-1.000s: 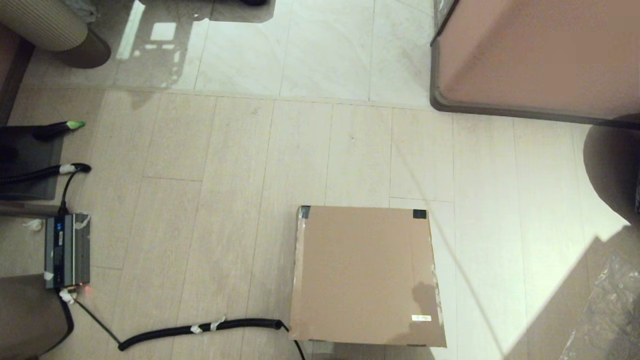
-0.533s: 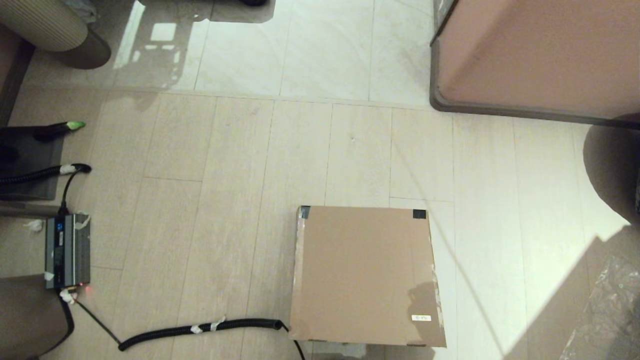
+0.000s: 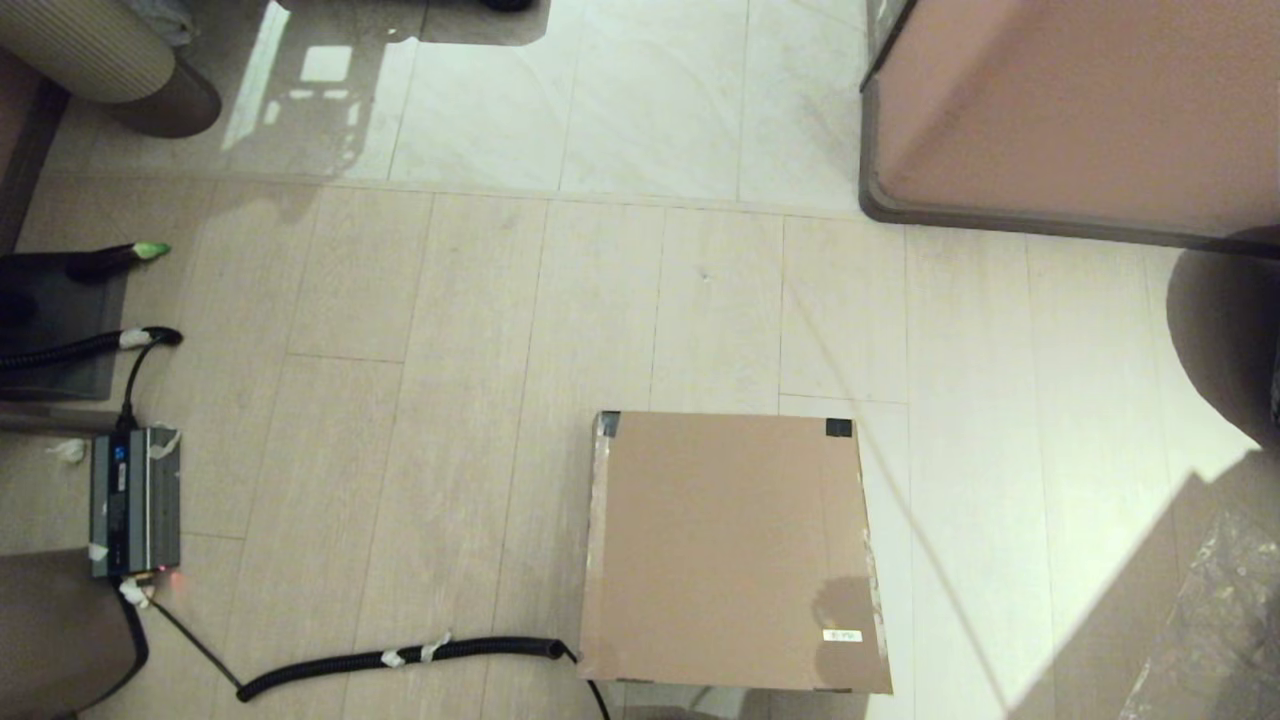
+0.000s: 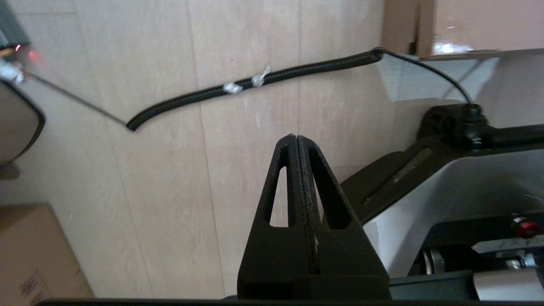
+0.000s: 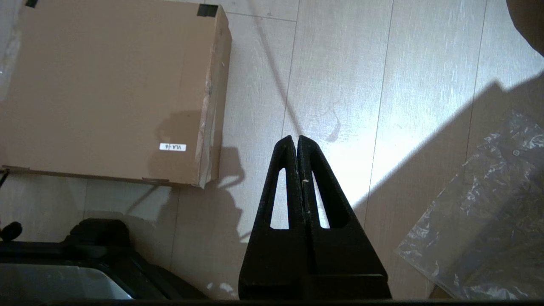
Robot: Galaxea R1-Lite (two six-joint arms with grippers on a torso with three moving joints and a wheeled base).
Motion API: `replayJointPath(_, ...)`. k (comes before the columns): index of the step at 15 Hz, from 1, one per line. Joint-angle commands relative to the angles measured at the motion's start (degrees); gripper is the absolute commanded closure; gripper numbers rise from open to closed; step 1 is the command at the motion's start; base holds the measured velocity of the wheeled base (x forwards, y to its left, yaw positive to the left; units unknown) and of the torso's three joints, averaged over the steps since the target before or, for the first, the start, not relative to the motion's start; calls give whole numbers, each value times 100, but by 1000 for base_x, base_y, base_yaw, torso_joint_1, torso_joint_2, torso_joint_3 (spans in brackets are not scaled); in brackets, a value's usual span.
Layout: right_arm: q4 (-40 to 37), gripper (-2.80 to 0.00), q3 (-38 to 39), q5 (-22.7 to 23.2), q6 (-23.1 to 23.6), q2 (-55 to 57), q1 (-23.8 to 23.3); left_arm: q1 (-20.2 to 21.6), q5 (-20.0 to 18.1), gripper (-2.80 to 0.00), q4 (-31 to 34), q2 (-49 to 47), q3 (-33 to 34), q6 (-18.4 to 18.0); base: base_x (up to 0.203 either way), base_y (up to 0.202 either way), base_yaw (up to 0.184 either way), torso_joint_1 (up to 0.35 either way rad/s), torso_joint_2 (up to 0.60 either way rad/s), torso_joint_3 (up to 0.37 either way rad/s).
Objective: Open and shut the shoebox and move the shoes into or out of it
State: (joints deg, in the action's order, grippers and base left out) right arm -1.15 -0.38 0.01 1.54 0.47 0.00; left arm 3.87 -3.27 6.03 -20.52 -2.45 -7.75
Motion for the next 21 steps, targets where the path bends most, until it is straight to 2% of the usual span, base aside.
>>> replayJointPath(1, 85, 0, 33, -1, -13, -38, 0, -180, 0, 0, 21, 250, -1, 5, 0, 0, 0, 0, 0, 0)
replayJointPath(4, 115, 0, 38, -1, -13, -38, 0, -358, 5, 0, 34, 1651, -4, 17, 0, 0, 0, 0, 0, 0)
replayJointPath(6, 97, 0, 38, 34, 40, -38, 0, -402, 56, 0, 1, 2084, 10, 43, 0, 0, 0, 0, 0, 0)
replayJointPath(14, 322, 0, 38, -1, 22, -38, 0, -422, 168, 0, -15, 2052, 17, 213, 0, 0, 0, 0, 0, 0)
replayJointPath(18, 913, 0, 38, -9, 17, -38, 0, -422, 168, 0, -15, 2052, 21, 207, 0, 0, 0, 0, 0, 0)
replayJointPath(21, 415, 0, 38, -12, 17, -38, 0, -422, 204, 0, -15, 2052, 17, 275, 0, 0, 0, 0, 0, 0)
